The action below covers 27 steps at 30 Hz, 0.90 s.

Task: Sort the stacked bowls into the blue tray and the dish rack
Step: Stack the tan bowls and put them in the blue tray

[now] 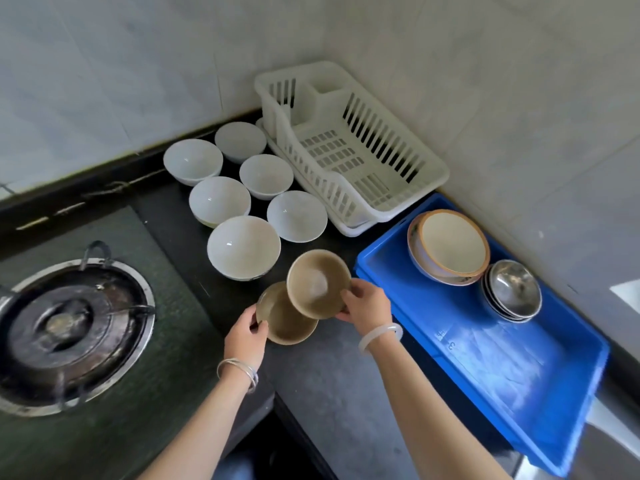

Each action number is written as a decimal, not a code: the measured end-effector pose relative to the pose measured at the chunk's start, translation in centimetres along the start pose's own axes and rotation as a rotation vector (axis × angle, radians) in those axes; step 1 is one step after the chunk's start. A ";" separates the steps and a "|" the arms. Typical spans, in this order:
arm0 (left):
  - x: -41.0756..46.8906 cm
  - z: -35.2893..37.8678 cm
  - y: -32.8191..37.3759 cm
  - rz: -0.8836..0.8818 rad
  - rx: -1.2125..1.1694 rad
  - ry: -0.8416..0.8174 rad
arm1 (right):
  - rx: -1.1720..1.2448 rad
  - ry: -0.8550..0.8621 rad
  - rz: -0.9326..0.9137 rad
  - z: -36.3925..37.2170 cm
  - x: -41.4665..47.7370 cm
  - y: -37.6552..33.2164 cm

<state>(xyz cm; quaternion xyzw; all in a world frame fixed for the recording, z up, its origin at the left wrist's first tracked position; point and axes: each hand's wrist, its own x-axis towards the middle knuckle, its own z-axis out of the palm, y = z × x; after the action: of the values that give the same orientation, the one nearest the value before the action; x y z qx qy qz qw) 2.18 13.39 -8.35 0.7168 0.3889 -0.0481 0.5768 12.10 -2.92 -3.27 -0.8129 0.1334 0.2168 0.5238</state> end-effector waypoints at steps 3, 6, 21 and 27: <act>0.1 0.3 0.3 -0.059 -0.145 -0.013 | -0.131 -0.024 0.024 0.9 -0.7 0.8; 0.1 0.5 0.6 -0.127 -0.304 0.005 | -0.218 0.000 0.014 1.9 -1.0 1.4; 0.0 0.9 0.6 -0.053 -0.101 -0.023 | -0.069 -0.185 0.230 3.1 -0.9 2.9; -0.9 2.1 3.3 0.038 -0.113 -0.066 | 0.098 -0.045 0.152 0.6 -1.9 3.2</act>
<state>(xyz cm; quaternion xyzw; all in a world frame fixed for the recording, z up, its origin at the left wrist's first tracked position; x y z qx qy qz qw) 4.44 11.01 -6.01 0.6883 0.3581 -0.0390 0.6297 8.95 -3.71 -5.10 -0.7688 0.1935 0.2673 0.5478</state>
